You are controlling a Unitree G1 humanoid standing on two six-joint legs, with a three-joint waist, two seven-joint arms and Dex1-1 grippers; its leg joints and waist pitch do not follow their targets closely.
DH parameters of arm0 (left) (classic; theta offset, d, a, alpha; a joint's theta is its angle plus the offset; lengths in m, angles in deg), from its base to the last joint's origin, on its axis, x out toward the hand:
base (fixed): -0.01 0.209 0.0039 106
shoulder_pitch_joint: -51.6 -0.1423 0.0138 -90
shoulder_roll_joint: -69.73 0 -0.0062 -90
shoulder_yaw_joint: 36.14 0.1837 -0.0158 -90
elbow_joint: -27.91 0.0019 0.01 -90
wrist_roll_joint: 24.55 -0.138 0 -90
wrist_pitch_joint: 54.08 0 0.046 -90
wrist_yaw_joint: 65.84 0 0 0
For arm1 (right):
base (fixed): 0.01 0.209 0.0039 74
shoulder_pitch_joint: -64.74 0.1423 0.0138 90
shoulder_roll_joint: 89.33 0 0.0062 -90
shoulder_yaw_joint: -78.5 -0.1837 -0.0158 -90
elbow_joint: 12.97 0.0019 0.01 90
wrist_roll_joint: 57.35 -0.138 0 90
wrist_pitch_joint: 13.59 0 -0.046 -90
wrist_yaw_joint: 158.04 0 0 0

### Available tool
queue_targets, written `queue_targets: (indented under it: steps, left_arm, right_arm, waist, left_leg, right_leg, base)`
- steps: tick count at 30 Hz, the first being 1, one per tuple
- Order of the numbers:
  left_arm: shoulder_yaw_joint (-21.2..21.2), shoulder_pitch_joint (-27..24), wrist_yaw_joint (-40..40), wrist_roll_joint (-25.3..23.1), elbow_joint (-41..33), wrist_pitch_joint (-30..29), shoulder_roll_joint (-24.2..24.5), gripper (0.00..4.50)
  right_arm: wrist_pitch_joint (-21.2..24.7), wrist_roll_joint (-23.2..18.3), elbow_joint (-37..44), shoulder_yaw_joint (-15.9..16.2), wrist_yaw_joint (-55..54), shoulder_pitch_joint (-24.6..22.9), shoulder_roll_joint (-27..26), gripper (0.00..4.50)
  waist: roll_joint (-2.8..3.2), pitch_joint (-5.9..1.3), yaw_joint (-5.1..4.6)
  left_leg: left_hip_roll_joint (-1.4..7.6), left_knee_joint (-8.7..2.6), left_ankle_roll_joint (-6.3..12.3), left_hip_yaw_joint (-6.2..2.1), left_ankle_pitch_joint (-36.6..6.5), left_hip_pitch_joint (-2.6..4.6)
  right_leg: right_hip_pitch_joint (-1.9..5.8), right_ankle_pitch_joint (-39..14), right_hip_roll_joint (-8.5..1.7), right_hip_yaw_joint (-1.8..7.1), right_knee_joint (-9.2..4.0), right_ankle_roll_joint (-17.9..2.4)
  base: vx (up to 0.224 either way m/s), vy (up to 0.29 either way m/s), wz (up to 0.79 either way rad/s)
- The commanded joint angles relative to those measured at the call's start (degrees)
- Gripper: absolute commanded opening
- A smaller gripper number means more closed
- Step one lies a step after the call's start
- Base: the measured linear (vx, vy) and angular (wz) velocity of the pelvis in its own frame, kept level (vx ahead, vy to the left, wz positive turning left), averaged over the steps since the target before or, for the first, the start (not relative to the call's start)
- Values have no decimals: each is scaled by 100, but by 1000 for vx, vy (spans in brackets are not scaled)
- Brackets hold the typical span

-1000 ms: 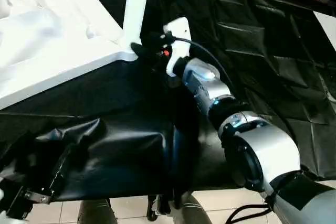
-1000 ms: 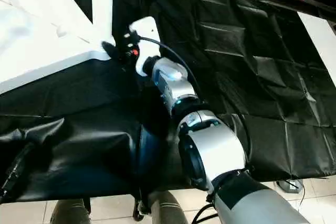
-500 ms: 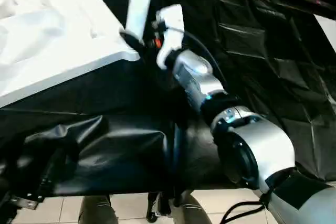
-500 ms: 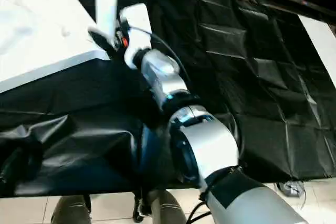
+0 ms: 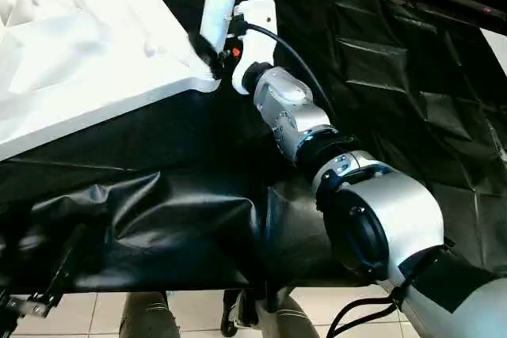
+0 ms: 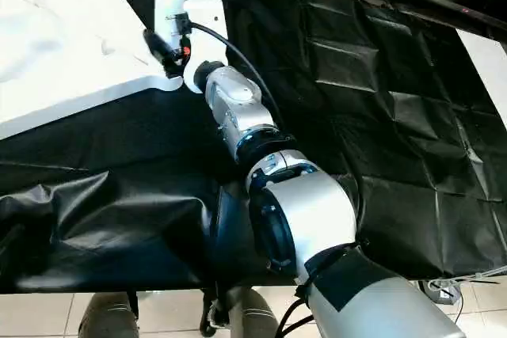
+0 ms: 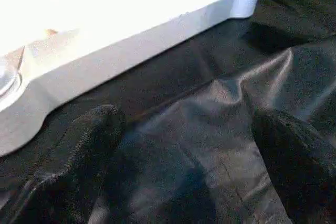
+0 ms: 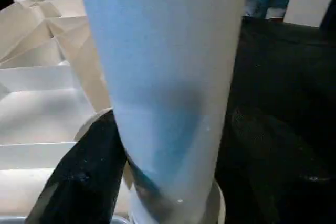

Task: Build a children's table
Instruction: Rotate table base

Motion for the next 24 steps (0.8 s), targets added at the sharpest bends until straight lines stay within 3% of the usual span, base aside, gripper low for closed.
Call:
queue_targets:
  steps: [1, 2, 6, 7, 11, 22, 24]
  left_arm:
    - [-53, -148, -3, -27, -127, 5, -79, 450]
    - [-63, -148, 4, -29, -127, 5, -83, 450]
    - [-101, -138, 11, -32, -129, -2, -91, 450]
    - [-111, -135, 14, -34, -132, 1, -93, 450]
    - [-179, -104, 53, -64, -137, 27, -107, 450]
    - [-827, 564, 775, -367, -73, 68, -104, 450]
    - [-853, 793, 856, -268, -182, -96, 0, 450]
  right_arm:
    - [77, 33, -96, -120, -45, 66, -88, 286]
    - [78, 31, -96, -126, -43, 67, -88, 258]
    - [94, 64, -92, -177, -67, 59, -92, 245]
    - [97, 64, -92, -186, -69, 54, -91, 220]
    - [97, 57, -91, -214, -64, 41, -87, 196]
    - [40, 54, -70, -358, -130, -53, 30, 189]
    - [-3, -7, -41, -453, -141, -118, 124, 189]
  waist:
    - [262, -364, 1]
    - [276, -363, 14]
    - [280, -367, 23]
    - [275, -367, 30]
    - [280, -372, 36]
    - [285, -396, 35]
    - [246, -428, 29]
  left_leg:
    - [176, -368, -103, -102, -872, 292]
    - [176, -365, -102, -99, -884, 297]
    - [173, -368, -119, -106, -879, 293]
    - [172, -363, -119, -103, -861, 298]
    - [170, -365, -128, -106, -884, 292]
    - [162, -344, -89, -105, -742, 293]
    - [164, -331, -66, -98, -625, 301]
  right_leg:
    - [180, -427, -452, 276, -320, -633]
    - [177, -439, -457, 282, -320, -627]
    - [178, -435, -449, 272, -315, -620]
    - [175, -401, -449, 273, -314, -621]
    - [182, -409, -448, 272, -313, -622]
    - [189, -191, -440, 266, -285, -673]
    - [198, -124, -437, 265, -272, -685]
  base:
    - [0, 0, 0]
    - [0, 0, 0]
    - [0, 0, 0]
    - [0, 0, 0]
    - [0, 0, 0]
    - [0, 0, 0]
    - [0, 0, 0]
